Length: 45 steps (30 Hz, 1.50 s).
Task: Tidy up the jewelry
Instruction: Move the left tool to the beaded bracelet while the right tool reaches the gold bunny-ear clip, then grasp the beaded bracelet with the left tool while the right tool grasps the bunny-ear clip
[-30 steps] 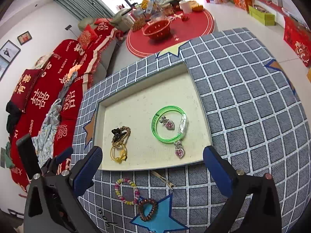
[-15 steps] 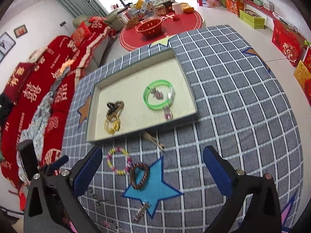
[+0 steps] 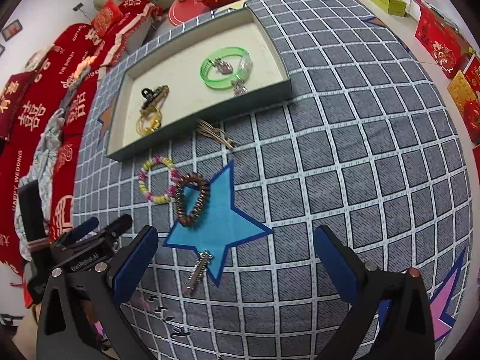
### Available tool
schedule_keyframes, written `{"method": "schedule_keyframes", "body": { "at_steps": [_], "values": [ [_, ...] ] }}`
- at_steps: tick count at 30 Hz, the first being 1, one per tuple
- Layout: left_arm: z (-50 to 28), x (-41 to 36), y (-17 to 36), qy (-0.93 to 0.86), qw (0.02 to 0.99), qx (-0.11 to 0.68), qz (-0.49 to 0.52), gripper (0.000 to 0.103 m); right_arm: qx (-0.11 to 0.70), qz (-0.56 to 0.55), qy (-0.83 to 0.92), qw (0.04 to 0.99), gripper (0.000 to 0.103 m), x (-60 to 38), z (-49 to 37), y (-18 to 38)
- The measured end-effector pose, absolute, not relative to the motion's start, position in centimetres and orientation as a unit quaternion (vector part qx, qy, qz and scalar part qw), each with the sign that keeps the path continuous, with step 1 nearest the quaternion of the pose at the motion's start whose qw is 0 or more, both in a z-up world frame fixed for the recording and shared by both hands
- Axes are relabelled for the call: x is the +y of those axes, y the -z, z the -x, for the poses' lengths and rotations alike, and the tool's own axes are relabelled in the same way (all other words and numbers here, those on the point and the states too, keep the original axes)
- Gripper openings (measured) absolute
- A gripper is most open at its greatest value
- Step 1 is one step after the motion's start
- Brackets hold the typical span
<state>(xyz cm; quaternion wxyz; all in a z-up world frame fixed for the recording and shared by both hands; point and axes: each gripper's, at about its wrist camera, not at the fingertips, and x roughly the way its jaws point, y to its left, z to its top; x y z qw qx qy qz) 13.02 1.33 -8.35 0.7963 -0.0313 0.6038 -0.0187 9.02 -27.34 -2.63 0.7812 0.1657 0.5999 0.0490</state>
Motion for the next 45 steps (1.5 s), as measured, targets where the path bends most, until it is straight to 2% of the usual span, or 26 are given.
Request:
{"method": "schedule_keyframes", "body": {
  "at_steps": [17, 29, 32, 36, 39, 43, 45],
  "values": [
    [-16.1, 1.0, 10.2, -0.008, 0.787, 0.611, 0.085, 0.103, 0.608, -0.115, -0.036, 0.784, 0.103, -28.0, -12.8, 4.2],
    [-18.4, -1.2, 12.0, -0.017, 0.792, 0.607, 0.058, 0.103, 0.607, -0.076, -0.056, 0.789, 0.102, -26.0, -17.0, 5.2],
    [-19.2, -1.9, 12.3, -0.016, 0.794, 0.605, 0.048, 0.103, 0.608, -0.068, -0.062, 0.788, 0.097, -25.5, -17.9, 5.5],
    [-20.5, -3.3, 12.7, -0.015, 0.797, 0.603, 0.030, 0.103, 0.614, -0.050, -0.071, 0.784, 0.078, -24.4, -18.9, 6.2],
    [-20.9, -3.7, 12.7, -0.009, 0.800, 0.600, 0.025, 0.103, 0.619, -0.037, -0.075, 0.781, 0.069, -23.6, -19.4, 6.7],
    [-21.4, -4.3, 12.8, 0.000, 0.801, 0.598, 0.024, 0.103, 0.618, -0.014, -0.076, 0.782, 0.064, -22.6, -19.6, 7.1],
    [-21.2, -4.5, 12.5, 0.010, 0.804, 0.595, 0.020, 0.103, 0.617, 0.007, -0.074, 0.784, 0.058, -22.0, -19.8, 7.1]
  ]
}}
